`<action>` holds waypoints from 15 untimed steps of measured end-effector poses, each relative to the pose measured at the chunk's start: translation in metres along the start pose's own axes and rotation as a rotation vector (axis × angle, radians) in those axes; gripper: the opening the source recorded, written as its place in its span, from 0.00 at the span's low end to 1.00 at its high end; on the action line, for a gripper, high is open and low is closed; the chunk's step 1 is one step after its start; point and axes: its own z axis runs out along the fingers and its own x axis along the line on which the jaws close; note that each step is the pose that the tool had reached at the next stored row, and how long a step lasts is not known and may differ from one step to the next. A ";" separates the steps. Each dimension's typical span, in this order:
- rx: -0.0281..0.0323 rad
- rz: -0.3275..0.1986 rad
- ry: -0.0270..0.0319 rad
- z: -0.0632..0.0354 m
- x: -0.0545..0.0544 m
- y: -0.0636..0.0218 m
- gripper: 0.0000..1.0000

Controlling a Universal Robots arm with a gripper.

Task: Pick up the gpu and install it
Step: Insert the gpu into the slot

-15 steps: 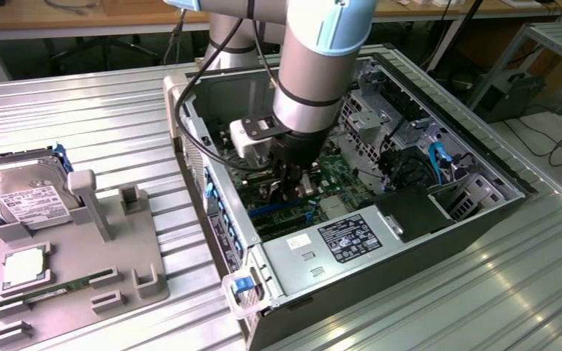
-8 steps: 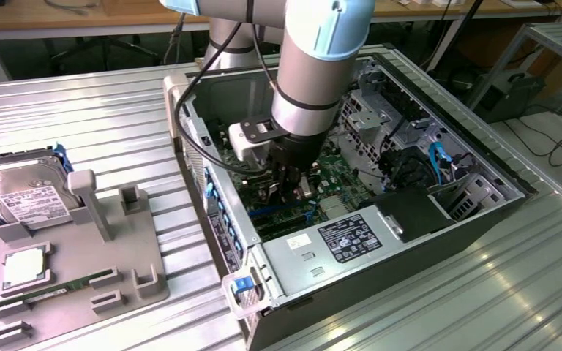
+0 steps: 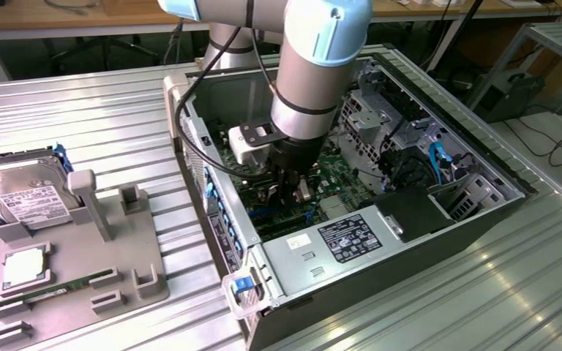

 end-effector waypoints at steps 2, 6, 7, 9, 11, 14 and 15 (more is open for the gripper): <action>-0.0001 0.000 0.0000 -0.0019 0.000 0.0000 0.29; -0.0002 0.000 0.0003 -0.0020 0.000 0.0000 0.29; -0.0002 0.000 0.0003 -0.0020 0.000 -0.0001 0.29; -0.0003 -0.001 0.0004 -0.0018 -0.001 0.0000 0.29; -0.0003 -0.002 0.0003 -0.0016 -0.002 0.0000 0.29; -0.0004 -0.003 0.0005 -0.0014 -0.003 0.0000 0.29; -0.0004 -0.003 0.0005 -0.0012 -0.003 0.0000 0.29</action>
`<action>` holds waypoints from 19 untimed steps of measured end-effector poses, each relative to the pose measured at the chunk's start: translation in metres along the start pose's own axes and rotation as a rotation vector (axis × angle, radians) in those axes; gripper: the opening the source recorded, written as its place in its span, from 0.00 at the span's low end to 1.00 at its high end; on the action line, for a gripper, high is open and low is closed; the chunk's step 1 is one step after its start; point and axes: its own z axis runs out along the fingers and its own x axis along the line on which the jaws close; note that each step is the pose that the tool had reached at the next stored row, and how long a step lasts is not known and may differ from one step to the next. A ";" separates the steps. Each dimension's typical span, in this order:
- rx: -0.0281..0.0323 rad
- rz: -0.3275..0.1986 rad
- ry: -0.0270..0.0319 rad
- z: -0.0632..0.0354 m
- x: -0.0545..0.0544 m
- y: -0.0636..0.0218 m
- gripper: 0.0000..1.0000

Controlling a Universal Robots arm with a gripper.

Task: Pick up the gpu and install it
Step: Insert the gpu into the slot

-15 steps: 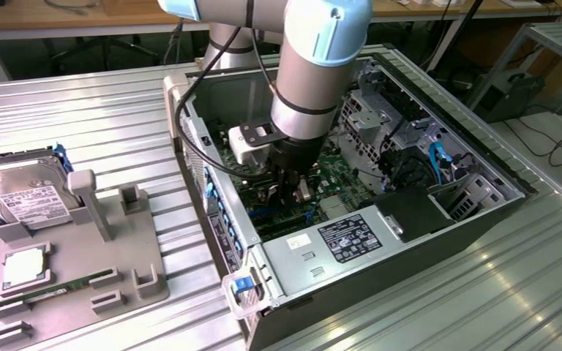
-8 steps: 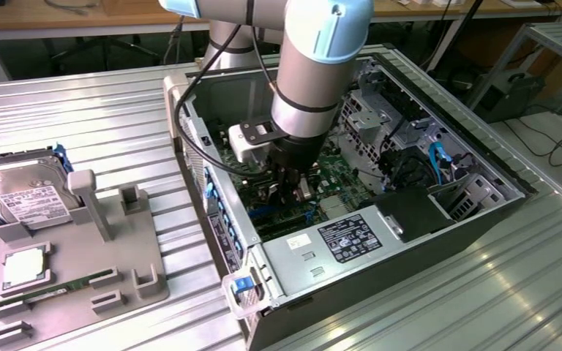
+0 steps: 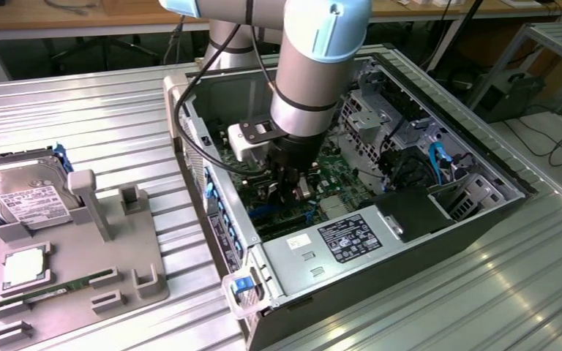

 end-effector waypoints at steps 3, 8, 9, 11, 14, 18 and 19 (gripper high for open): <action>0.0001 0.000 -0.0003 0.0025 0.000 0.0001 0.29; -0.0022 0.000 0.0002 0.0081 0.000 0.0002 0.29; -0.0027 0.000 -0.0001 0.0097 0.000 0.0002 0.29; -0.0042 0.000 -0.0001 0.0118 0.000 0.0002 0.29; -0.0042 0.000 -0.0001 0.0118 0.000 0.0002 0.29; -0.0041 0.000 -0.0002 0.0160 0.000 0.0018 0.29; -0.0042 0.000 -0.0002 0.0161 0.000 0.0018 0.29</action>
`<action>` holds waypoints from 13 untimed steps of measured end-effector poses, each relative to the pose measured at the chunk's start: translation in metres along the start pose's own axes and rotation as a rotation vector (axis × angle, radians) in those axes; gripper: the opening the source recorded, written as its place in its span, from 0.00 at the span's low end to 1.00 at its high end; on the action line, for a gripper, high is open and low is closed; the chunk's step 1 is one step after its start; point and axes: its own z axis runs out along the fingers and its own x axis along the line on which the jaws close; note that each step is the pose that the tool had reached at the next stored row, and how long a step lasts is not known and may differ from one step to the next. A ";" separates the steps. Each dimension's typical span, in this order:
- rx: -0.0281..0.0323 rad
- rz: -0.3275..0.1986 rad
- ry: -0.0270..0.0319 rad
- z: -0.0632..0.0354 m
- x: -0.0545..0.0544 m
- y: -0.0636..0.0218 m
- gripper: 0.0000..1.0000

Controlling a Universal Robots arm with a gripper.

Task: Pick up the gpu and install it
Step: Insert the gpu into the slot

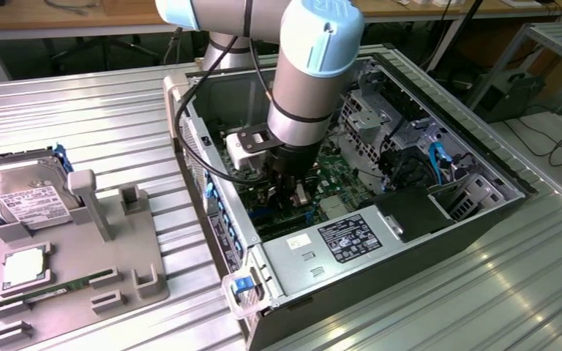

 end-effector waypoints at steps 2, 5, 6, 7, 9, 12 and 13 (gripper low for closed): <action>-0.0001 0.000 0.0001 0.0000 0.000 0.0000 0.29; 0.0000 0.000 0.0000 0.0000 0.000 0.0000 0.29; 0.0000 0.000 0.0001 0.0000 0.000 0.0000 0.29; 0.0001 0.000 0.0000 0.0000 0.000 0.0000 0.29; 0.0000 0.000 0.0001 0.0000 0.000 0.0000 0.29; 0.0000 0.000 0.0011 0.0000 -0.001 0.0000 0.29; 0.0000 0.000 0.0022 0.0000 -0.002 0.0000 0.29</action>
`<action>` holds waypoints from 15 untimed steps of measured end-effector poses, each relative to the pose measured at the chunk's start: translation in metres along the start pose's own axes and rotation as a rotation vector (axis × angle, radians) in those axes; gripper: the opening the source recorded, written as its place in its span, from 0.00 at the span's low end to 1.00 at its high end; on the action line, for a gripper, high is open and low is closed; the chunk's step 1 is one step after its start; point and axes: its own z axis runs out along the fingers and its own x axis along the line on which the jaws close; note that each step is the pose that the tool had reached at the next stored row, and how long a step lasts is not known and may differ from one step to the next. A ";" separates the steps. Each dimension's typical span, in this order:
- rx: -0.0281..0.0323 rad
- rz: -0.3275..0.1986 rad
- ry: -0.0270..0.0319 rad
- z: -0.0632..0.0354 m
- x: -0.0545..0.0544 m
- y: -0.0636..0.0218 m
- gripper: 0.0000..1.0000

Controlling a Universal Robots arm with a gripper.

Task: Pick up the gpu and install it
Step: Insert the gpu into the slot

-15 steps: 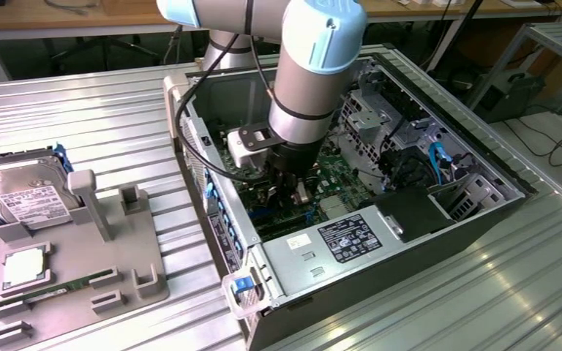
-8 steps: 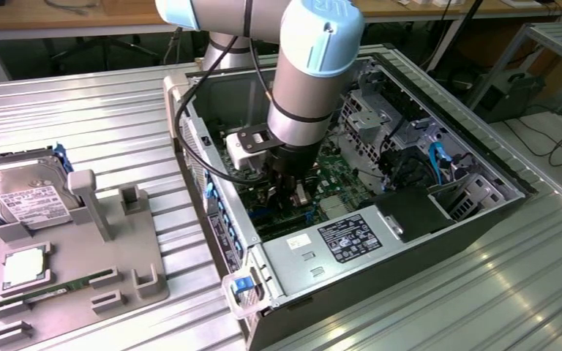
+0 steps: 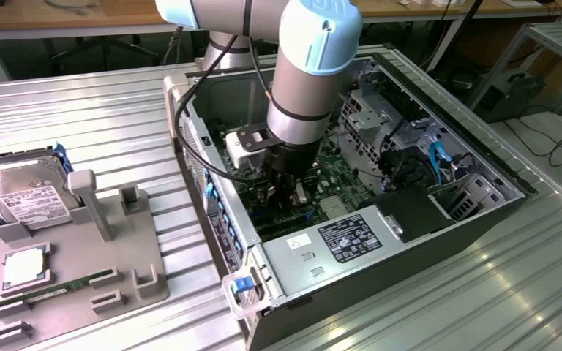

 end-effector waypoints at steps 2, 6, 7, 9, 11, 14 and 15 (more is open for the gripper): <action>-0.0001 0.000 0.0002 0.0000 -0.001 -0.0001 0.29; 0.0000 0.000 -0.0001 0.0003 -0.001 0.0000 0.29; -0.0003 0.000 0.0002 0.0011 -0.001 0.0004 0.29; 0.0001 0.000 -0.0006 0.0026 -0.001 0.0003 0.29; 0.0000 0.000 -0.0002 0.0025 -0.001 0.0003 0.29; 0.0000 0.000 -0.0001 0.0025 -0.001 0.0003 0.29; 0.0000 0.000 -0.0001 0.0025 -0.001 0.0003 0.29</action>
